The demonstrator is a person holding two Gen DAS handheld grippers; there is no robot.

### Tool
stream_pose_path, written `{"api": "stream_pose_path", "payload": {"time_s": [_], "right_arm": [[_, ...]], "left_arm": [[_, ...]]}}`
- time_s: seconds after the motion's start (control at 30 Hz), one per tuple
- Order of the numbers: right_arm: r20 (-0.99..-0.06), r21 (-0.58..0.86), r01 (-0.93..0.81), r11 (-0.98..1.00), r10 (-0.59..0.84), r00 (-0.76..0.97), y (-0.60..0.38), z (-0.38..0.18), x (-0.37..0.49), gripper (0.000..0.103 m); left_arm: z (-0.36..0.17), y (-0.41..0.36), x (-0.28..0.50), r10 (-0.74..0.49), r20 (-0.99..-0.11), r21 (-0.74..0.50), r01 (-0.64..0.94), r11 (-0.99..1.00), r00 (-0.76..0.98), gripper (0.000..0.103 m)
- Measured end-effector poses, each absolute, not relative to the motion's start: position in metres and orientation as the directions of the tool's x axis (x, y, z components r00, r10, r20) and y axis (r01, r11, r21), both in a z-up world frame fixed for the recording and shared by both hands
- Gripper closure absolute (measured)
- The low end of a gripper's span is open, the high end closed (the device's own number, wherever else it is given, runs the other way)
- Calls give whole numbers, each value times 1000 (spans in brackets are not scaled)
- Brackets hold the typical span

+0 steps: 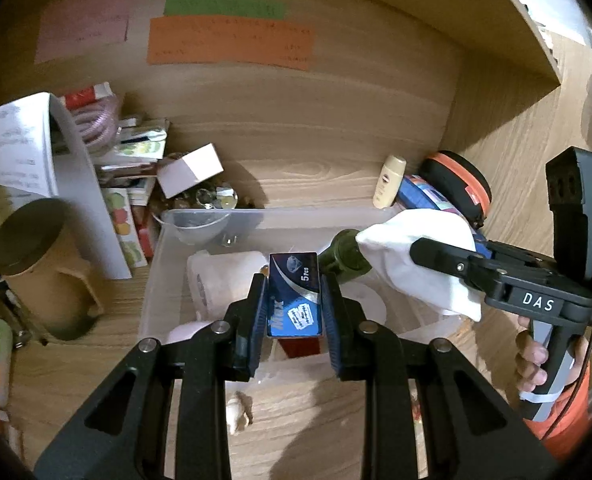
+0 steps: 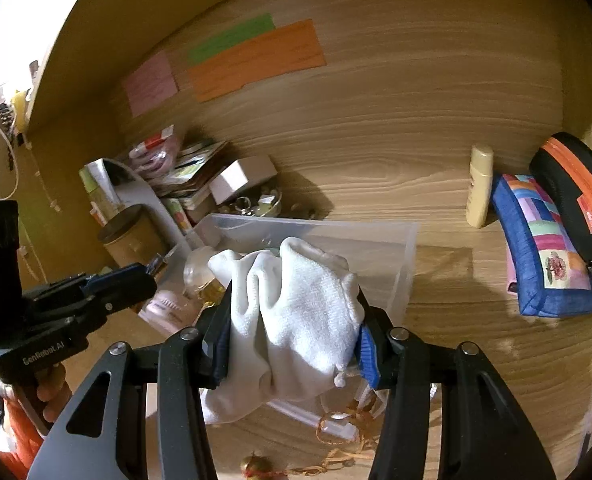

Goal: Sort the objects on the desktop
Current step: 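Carry the card box and cloth pouch with both tools into the bin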

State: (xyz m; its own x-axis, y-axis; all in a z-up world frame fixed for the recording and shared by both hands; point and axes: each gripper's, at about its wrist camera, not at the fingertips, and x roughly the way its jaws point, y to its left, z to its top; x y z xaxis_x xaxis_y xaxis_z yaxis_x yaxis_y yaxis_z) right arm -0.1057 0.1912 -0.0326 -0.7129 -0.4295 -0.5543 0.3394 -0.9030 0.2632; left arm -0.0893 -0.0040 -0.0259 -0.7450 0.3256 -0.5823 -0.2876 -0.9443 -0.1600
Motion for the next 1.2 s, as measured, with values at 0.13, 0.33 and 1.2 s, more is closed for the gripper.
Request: {"api": "stream_pose_path", "payload": {"time_s": [0.13, 0.33, 1.2], "right_arm": [[-565, 243, 318, -916, -400, -721, 190, -36, -111, 57], [-585, 235, 316, -919, -393, -709, 186, -45, -116, 57], [-628, 41, 334, -942, -284, -724, 157, -60, -107, 52]], "left_arm": [[-34, 4, -102, 322, -603, -152, -291, -945, -730, 77], [-46, 11, -121, 314, -635, -151, -286, -946, -706, 77], [-70, 25, -128, 233, -694, -67, -261, -963, -681, 77]]}}
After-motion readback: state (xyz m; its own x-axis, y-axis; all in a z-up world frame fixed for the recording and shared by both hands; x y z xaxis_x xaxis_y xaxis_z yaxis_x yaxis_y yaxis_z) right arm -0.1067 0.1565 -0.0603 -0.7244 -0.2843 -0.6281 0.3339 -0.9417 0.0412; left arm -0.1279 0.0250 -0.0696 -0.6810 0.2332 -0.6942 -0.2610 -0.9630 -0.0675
